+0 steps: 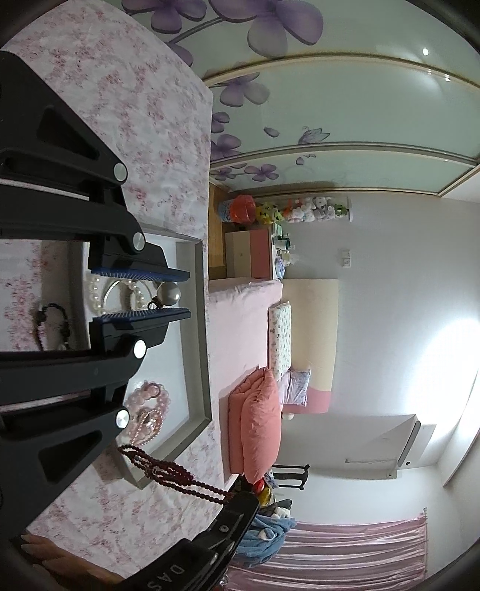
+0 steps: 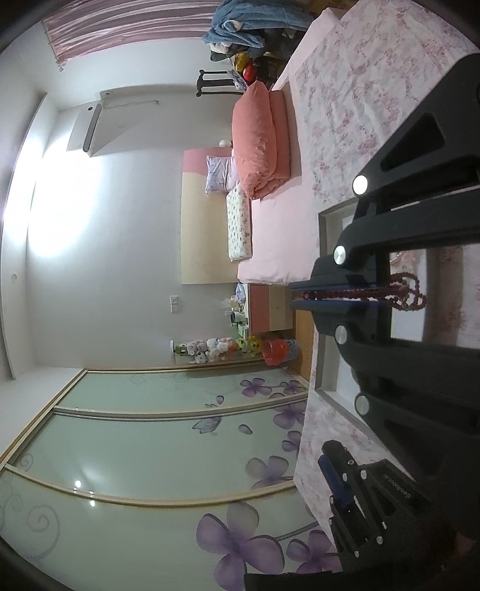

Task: Organize jewelry
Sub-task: 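Carry the pearl earring with the left tool while the right tool lifts the red bracelet over the tray, then release the pearl earring into the tray with the left tool while the right tool drops the red bracelet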

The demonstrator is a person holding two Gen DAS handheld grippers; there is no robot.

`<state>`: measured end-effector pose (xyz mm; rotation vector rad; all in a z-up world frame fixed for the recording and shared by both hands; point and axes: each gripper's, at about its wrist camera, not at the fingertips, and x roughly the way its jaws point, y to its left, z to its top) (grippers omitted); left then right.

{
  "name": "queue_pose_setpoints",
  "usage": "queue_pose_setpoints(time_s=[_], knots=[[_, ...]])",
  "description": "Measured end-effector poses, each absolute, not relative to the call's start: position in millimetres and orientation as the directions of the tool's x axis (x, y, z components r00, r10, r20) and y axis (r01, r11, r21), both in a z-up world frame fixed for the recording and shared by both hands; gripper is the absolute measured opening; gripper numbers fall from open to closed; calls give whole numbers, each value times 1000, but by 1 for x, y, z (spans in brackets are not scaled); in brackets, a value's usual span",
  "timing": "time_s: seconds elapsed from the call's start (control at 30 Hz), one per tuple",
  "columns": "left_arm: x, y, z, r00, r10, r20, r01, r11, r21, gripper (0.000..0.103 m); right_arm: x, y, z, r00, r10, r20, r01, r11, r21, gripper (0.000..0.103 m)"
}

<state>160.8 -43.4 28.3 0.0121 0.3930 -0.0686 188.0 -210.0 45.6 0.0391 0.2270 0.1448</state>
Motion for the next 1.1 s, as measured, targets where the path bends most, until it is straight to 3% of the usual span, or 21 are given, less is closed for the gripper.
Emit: queue_pose_setpoints(time_s=[0.43, 0.97, 1.07, 1.1], knots=[[209, -52, 14, 905, -89, -415, 90, 996, -17, 15, 242, -211, 36, 956, 149, -252, -131, 988, 88, 5], [248, -67, -11, 857, -126, -499, 134, 991, -21, 16, 300, -228, -9, 892, 191, -411, -111, 971, 211, 6], [251, -66, -15, 846, -132, -516, 135, 990, -32, 20, 304, -231, -15, 874, 202, -441, -107, 967, 231, 10], [252, -64, -16, 843, -131, -521, 131, 991, -38, 30, 304, -233, -17, 869, 205, -450, -104, 965, 239, 19]])
